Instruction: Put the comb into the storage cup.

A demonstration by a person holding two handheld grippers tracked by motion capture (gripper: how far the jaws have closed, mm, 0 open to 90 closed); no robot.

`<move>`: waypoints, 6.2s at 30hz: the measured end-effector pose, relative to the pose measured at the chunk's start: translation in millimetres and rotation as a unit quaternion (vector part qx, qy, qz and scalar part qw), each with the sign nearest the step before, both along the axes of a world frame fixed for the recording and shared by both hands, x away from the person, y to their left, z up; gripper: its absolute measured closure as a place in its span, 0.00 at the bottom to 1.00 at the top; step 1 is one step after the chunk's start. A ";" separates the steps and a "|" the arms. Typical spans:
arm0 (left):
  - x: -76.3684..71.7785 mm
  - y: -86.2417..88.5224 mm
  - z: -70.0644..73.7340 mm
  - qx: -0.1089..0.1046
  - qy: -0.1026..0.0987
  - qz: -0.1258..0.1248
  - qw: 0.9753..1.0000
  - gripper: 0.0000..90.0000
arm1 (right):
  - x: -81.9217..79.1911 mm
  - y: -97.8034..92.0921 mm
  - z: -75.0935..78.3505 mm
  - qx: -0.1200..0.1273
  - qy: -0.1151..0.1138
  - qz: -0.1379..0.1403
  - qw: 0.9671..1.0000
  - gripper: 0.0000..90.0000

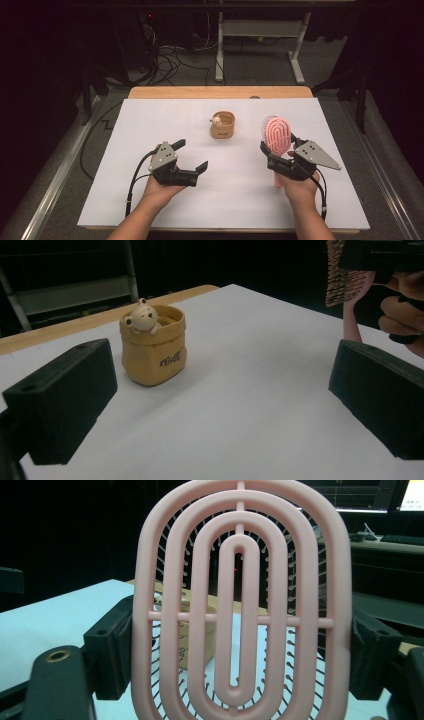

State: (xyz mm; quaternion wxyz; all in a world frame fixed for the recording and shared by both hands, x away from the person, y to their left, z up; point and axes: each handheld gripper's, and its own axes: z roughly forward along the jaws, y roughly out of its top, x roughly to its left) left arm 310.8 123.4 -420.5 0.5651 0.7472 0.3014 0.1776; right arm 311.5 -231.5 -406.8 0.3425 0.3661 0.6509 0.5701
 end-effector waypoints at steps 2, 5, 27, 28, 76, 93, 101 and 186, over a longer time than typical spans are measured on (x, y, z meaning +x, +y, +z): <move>2.1 -5.3 3.0 0.000 0.000 -0.004 1.000 0.00 | -0.7 0.4 -0.4 -0.007 -0.002 -0.002 1.000 0.22; 5.6 -15.2 9.6 0.006 0.004 -0.015 1.000 0.00 | -3.3 3.2 0.5 -0.012 -0.008 -0.002 1.000 0.22; 17.7 -40.1 35.5 -0.003 0.011 -0.046 0.999 0.00 | -15.0 34.7 1.8 -0.041 -0.033 0.028 0.998 0.22; 18.4 -40.6 36.3 -0.004 0.012 -0.046 0.999 0.00 | -15.1 35.2 1.7 -0.042 -0.032 0.030 0.998 0.22; 20.4 -84.9 59.0 0.004 0.020 -0.085 0.996 0.01 | -19.8 61.2 -2.4 -0.072 -0.040 0.048 0.996 0.22; 26.8 -93.0 59.2 -0.006 0.040 -0.095 0.995 0.17 | -23.3 67.1 -1.5 -0.075 -0.045 0.056 0.995 0.22; 28.1 -95.9 55.8 0.003 0.059 -0.104 0.993 0.31 | -23.4 67.1 -1.9 -0.078 -0.044 0.053 0.995 0.22; 23.5 -80.7 79.4 0.006 0.014 -0.081 0.997 0.71 | -13.5 69.3 -10.4 -0.050 0.022 0.092 0.994 0.00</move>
